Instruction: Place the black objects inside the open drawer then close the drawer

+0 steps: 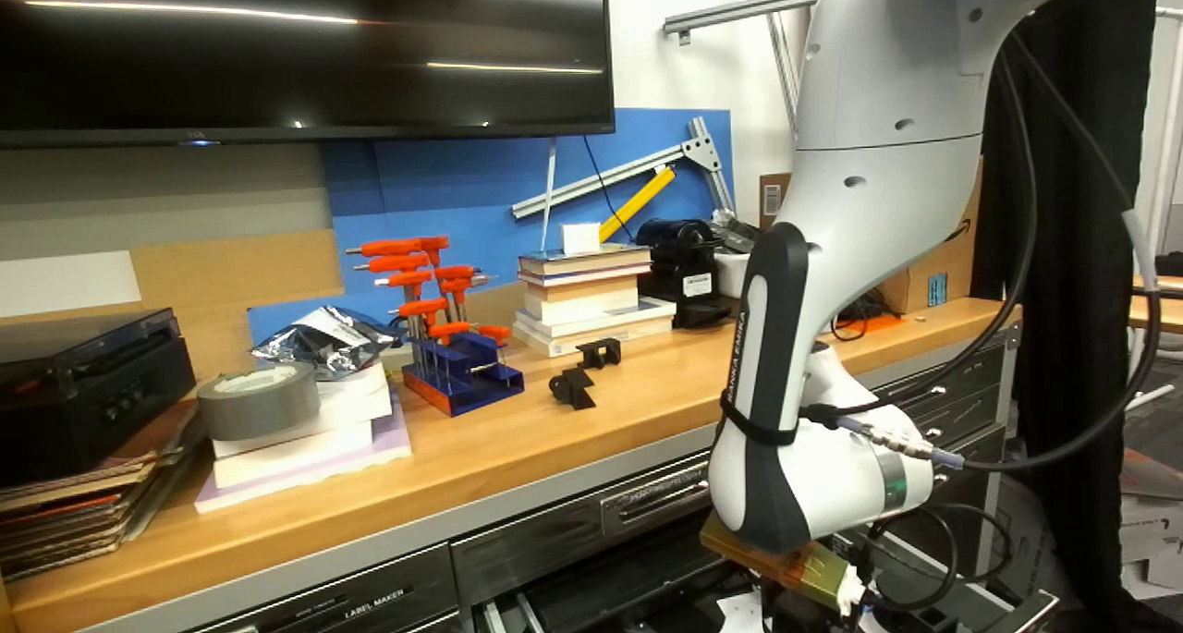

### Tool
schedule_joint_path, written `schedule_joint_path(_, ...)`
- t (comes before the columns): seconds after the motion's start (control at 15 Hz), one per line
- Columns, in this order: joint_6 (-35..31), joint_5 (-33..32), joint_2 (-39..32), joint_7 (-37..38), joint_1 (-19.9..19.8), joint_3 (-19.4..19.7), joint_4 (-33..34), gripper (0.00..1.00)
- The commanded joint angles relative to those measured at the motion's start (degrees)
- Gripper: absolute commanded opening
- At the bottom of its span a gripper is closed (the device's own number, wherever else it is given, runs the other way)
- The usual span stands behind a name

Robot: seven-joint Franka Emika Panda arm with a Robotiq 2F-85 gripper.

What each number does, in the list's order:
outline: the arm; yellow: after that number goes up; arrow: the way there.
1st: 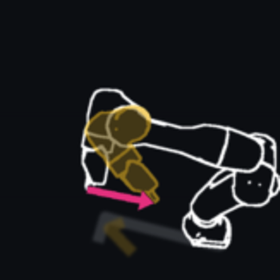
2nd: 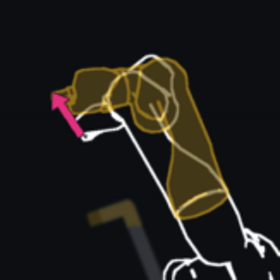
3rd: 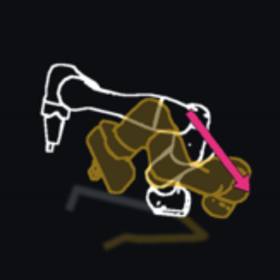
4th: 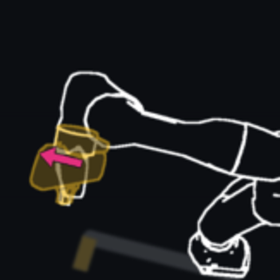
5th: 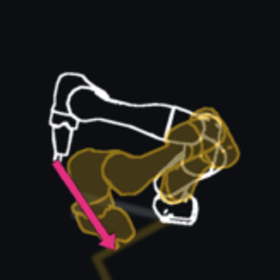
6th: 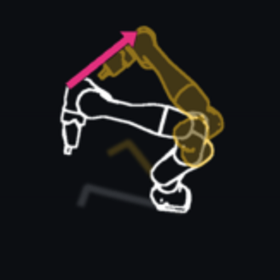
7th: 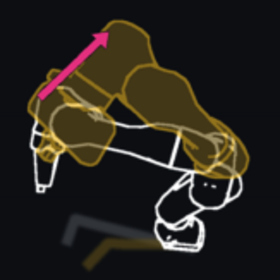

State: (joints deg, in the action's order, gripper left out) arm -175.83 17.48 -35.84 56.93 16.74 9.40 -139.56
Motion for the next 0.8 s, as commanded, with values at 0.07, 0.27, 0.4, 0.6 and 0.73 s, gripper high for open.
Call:
schedule_joint_path(0.07, 0.5, -0.7, 1.0, 2.6, 7.3, 7.0, -0.5, 1.00)
schedule_joint_path(0.27, 2.2, -3.0, 2.9, 3.4, 14.6, 14.7, -1.5, 1.00)
schedule_joint_path(0.4, 4.0, -5.4, 4.5, 3.2, 18.6, 19.4, -1.7, 1.00)
schedule_joint_path(0.6, 7.4, -10.6, 8.1, 2.0, 21.9, 24.5, -1.5, 1.00)
schedule_joint_path(0.73, 9.6, -14.7, 10.8, 1.7, 23.0, 26.8, -1.2, 1.00)
